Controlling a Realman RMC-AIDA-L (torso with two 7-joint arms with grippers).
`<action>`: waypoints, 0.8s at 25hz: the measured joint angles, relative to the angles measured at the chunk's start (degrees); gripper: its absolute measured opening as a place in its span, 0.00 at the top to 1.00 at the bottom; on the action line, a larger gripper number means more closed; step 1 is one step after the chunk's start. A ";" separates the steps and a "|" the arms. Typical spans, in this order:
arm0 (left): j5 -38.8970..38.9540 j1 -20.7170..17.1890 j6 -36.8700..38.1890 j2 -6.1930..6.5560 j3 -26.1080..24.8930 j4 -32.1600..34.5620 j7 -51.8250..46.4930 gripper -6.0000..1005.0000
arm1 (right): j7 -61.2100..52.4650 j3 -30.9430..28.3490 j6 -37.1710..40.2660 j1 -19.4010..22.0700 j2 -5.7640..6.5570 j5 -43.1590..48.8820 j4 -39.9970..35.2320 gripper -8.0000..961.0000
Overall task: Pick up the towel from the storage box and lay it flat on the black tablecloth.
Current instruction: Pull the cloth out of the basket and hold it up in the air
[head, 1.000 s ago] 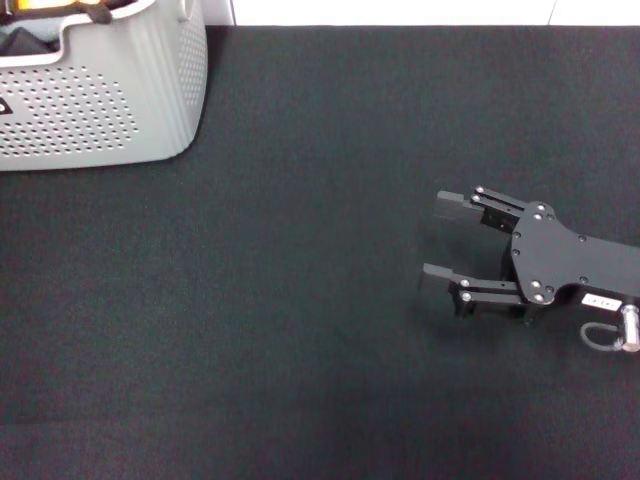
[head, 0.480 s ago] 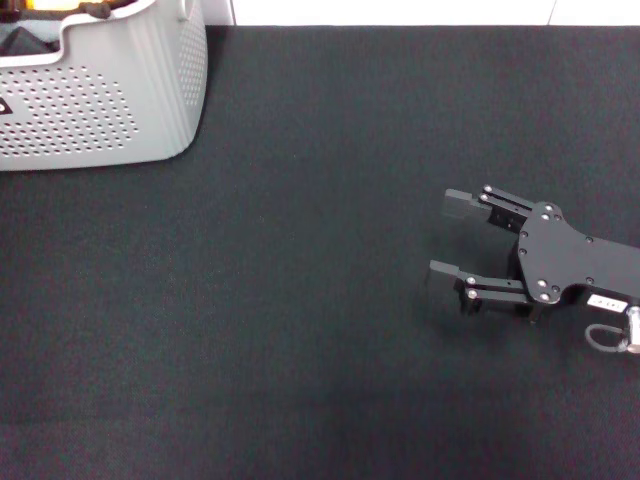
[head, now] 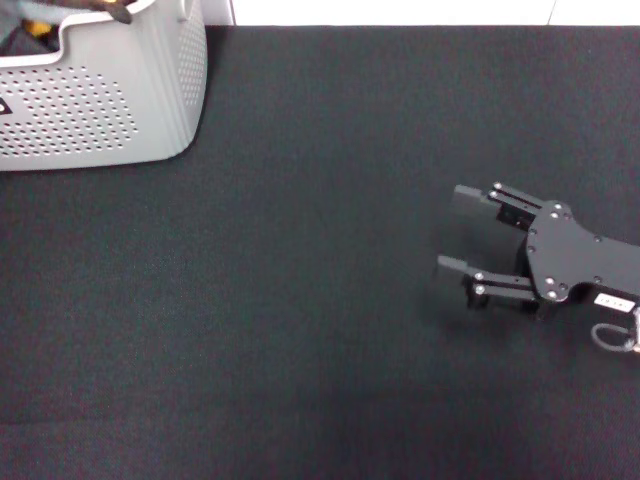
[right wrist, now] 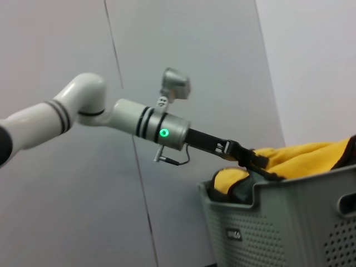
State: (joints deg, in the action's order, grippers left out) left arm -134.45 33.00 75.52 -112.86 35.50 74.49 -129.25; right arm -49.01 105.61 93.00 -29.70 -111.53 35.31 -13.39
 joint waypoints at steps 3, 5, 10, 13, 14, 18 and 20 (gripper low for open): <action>11.38 -3.08 0.99 -0.59 -0.13 3.56 3.19 0.85 | 0.48 -1.62 0.57 0.51 0.00 0.06 -0.05 0.16; 21.87 -5.55 2.66 -0.66 -0.26 5.23 6.31 0.87 | 0.53 -1.82 0.61 0.56 0.00 0.04 -0.05 0.16; 41.88 -8.64 7.70 -0.43 -0.53 5.72 13.11 0.93 | 0.58 -1.84 0.61 0.60 0.00 -0.11 -0.07 0.16; 50.24 -9.55 12.34 -0.42 -0.54 5.56 16.24 0.95 | 0.66 -1.96 0.61 0.61 0.00 -0.21 -0.25 0.16; 51.70 -9.64 13.48 -0.37 -0.54 5.60 16.59 0.94 | 0.77 -2.13 0.61 0.61 0.00 -0.22 -0.25 0.17; 51.50 -9.27 14.22 -0.22 -0.88 5.62 16.61 0.93 | 1.31 -3.14 0.61 0.61 -0.06 0.00 -0.12 0.17; 49.84 -8.80 12.42 -0.25 -1.87 4.48 16.72 0.93 | 1.74 -3.31 0.63 0.61 -0.15 0.03 -0.06 0.17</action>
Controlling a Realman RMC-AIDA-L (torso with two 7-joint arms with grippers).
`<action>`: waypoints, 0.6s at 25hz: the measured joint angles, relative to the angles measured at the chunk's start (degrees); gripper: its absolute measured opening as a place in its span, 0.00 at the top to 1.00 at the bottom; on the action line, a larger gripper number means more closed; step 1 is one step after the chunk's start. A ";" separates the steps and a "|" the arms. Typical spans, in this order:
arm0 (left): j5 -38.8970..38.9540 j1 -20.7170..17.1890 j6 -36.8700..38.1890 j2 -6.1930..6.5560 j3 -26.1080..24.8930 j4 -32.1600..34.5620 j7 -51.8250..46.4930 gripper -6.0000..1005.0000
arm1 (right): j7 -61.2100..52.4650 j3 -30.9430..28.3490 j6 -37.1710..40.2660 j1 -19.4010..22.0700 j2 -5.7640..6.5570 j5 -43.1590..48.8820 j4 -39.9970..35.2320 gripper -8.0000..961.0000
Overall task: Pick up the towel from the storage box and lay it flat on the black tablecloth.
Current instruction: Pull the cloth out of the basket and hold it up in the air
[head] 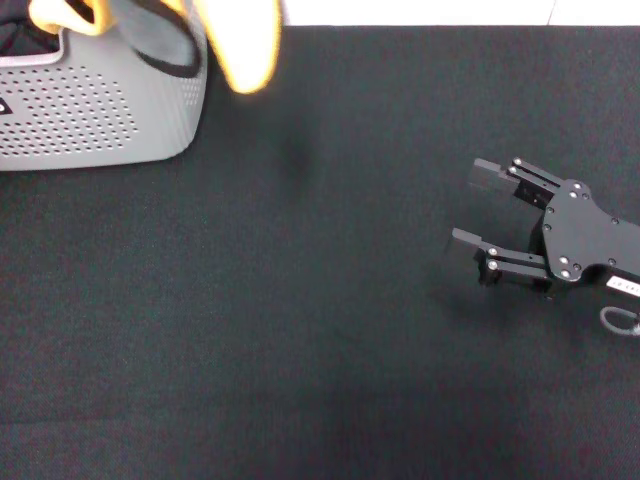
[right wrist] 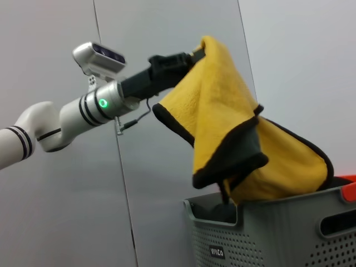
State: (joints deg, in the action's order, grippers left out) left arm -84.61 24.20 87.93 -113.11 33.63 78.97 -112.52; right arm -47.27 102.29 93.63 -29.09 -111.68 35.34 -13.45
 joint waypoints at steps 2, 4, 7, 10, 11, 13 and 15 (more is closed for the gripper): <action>-1.53 0.92 -1.85 -0.01 -1.23 -1.76 0.36 0.92 | 0.09 0.00 0.02 0.00 -0.01 0.00 0.01 0.17; -2.83 2.03 -3.74 0.25 -2.46 -3.66 0.64 0.92 | 0.17 0.01 0.04 0.13 -0.02 -0.01 0.05 0.17; -4.44 3.20 -8.01 0.63 -3.70 -5.41 0.80 0.91 | 0.22 0.01 0.04 0.46 -0.02 -0.04 0.09 0.17; -7.42 3.42 -14.54 0.64 -4.06 -5.27 0.90 0.90 | 0.25 0.01 0.04 1.01 -0.03 -0.27 0.09 0.17; -8.81 3.36 -16.33 0.59 -4.06 -5.12 0.92 0.90 | 0.25 0.01 0.04 1.01 -0.03 -0.27 0.09 0.18; -11.45 3.11 -18.62 0.59 -4.09 -5.12 0.97 0.89 | 0.31 -0.55 0.06 1.81 -0.06 -0.37 0.09 0.18; -14.29 2.94 -19.90 0.54 -4.07 -5.70 1.11 0.89 | 0.31 -1.13 0.06 2.10 -0.15 -0.32 0.09 0.18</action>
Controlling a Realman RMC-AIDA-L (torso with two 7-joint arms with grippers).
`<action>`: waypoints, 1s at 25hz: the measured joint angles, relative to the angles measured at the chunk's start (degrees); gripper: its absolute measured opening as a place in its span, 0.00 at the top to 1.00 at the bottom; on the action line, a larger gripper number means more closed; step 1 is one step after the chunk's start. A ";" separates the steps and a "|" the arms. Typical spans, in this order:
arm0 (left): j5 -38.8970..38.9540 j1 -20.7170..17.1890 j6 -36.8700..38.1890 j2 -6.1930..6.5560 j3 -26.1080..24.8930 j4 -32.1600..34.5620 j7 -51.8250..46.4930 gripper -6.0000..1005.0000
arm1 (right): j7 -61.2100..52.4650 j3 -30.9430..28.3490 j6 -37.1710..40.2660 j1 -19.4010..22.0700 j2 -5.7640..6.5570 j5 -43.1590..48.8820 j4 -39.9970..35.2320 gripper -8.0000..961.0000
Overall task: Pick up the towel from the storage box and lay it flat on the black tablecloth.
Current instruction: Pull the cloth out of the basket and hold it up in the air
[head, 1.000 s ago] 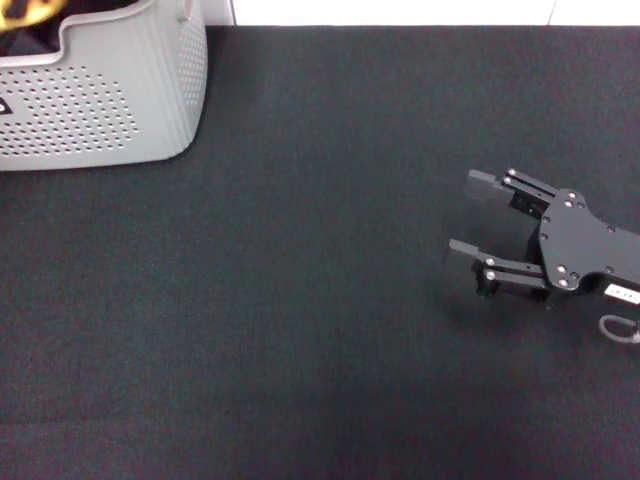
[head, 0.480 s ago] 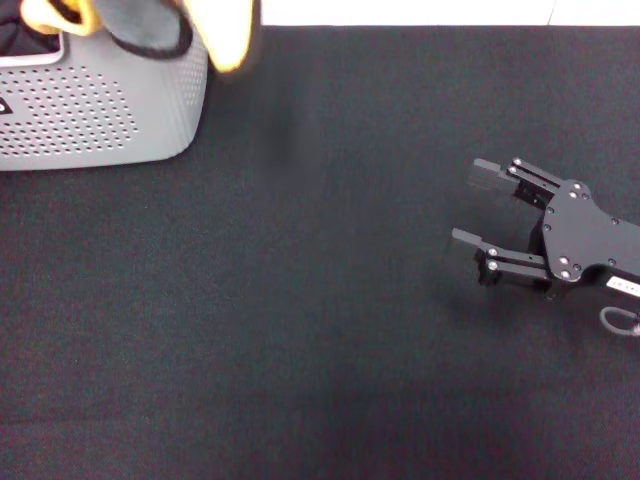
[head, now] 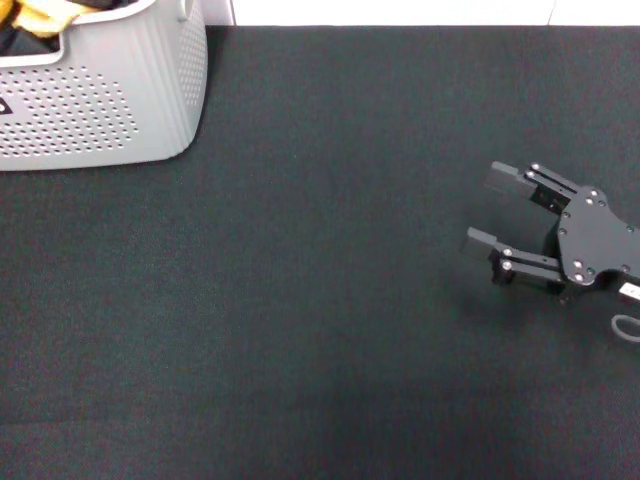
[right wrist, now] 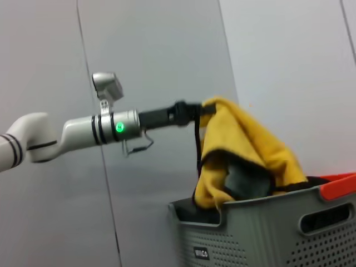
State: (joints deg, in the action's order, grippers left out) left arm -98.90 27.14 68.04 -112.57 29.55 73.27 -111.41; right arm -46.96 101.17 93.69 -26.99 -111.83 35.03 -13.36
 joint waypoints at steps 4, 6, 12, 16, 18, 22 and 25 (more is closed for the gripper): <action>-4.48 -0.08 -0.58 -0.47 0.10 -2.32 0.71 0.87 | 0.02 -0.97 -0.07 0.19 -0.29 0.34 0.00 0.18; -5.11 -0.09 -0.90 -0.75 0.11 -3.12 0.73 0.87 | 0.02 -0.97 -0.11 -0.19 -0.30 0.35 0.00 0.18; -17.02 0.67 -2.62 -0.54 1.84 -3.78 0.71 0.85 | -0.05 -0.97 -0.07 -0.50 -0.46 0.37 -0.34 0.19; -25.01 0.57 -2.66 -1.03 1.90 0.50 0.33 0.69 | -0.45 -0.90 0.22 -0.47 -0.46 0.39 -0.13 0.19; -24.66 -0.23 -2.55 -1.23 1.90 3.66 0.25 0.58 | -0.47 -0.97 0.24 -0.33 -0.48 0.39 -0.10 0.19; -24.27 -0.76 -2.05 -1.16 2.09 9.64 -1.30 0.42 | -0.48 -0.97 0.26 -0.32 -0.56 0.40 -0.09 0.19; -25.95 -0.82 -1.07 -0.71 1.89 13.85 -3.06 0.42 | -0.50 -0.93 0.30 -0.26 -0.67 0.40 -0.09 0.19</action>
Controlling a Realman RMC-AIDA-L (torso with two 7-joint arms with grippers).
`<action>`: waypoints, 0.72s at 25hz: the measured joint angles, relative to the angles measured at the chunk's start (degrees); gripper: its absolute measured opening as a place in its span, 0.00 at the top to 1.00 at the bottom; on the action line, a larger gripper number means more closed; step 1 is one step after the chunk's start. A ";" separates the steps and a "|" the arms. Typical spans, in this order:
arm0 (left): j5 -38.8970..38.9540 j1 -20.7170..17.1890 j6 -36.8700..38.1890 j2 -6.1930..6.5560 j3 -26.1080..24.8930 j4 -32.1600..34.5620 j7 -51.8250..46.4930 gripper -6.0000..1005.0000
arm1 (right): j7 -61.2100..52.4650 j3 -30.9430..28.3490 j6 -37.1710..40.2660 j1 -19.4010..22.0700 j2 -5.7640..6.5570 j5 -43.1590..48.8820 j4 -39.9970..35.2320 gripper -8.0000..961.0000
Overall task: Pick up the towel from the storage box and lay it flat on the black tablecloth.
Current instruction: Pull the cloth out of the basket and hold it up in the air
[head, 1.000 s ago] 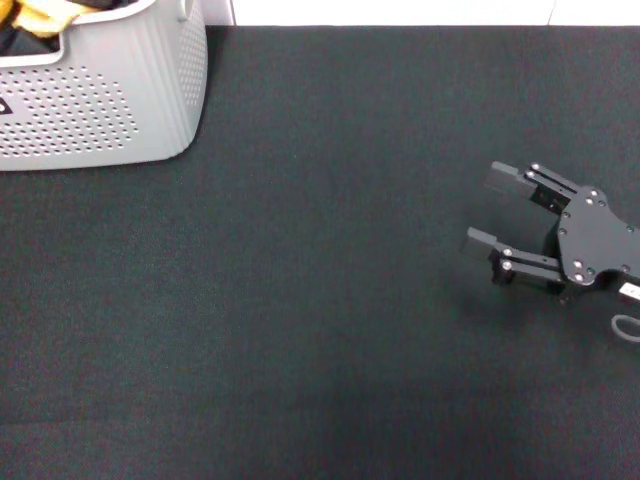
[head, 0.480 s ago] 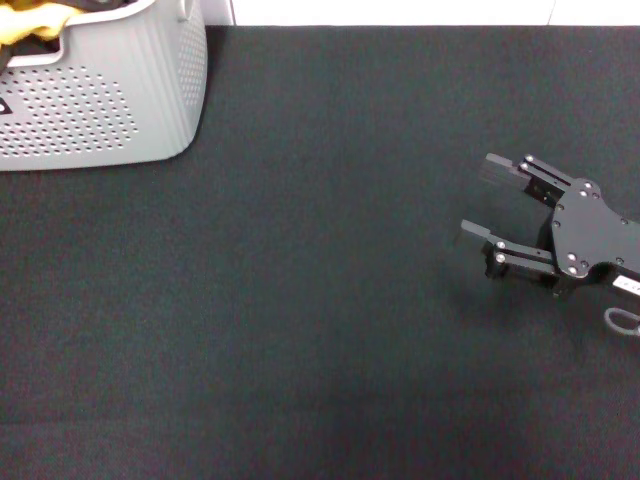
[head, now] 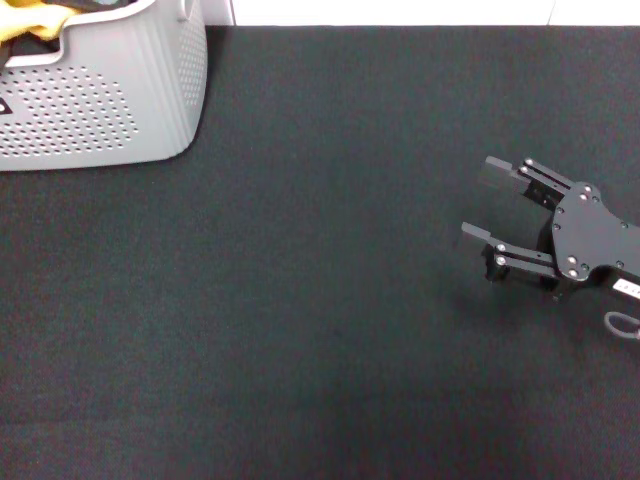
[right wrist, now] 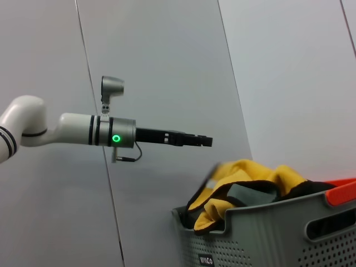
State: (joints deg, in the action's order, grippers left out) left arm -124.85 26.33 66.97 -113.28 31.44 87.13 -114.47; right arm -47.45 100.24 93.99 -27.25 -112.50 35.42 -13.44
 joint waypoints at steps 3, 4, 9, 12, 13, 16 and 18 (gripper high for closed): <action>-3.88 -0.35 0.17 -0.26 -0.09 3.68 -0.59 0.42 | -0.01 -0.01 0.01 0.23 -0.10 0.00 0.00 0.19; -4.84 -0.86 0.19 -0.67 -0.07 5.11 -0.52 0.42 | -0.01 -0.01 0.01 0.26 -0.10 0.00 0.00 0.20; 0.97 -5.44 0.28 -3.03 3.31 9.28 3.86 0.42 | -0.01 -0.04 -0.43 0.32 -0.09 -0.15 0.00 0.20; 5.48 -8.60 0.05 -5.57 7.81 11.84 7.83 0.42 | -0.01 -0.05 -0.50 0.10 -0.09 -0.09 0.03 0.20; 6.02 -9.40 -0.18 -6.37 9.45 12.90 9.07 0.42 | -0.02 -0.05 -0.55 -0.02 -0.13 -0.05 0.03 0.20; 5.83 -11.69 -1.95 -7.02 14.32 14.72 10.64 0.42 | -0.02 -0.05 -1.02 -0.24 -0.43 0.00 0.05 0.20; 3.13 -15.36 -10.24 -6.96 24.48 15.43 11.23 0.42 | 0.07 -0.05 -1.26 -0.10 -0.52 -0.12 0.05 0.20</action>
State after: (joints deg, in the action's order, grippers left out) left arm -121.73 10.97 56.72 -120.24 55.92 102.55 -103.24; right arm -47.38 100.19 92.73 -27.35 -113.01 35.30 -13.40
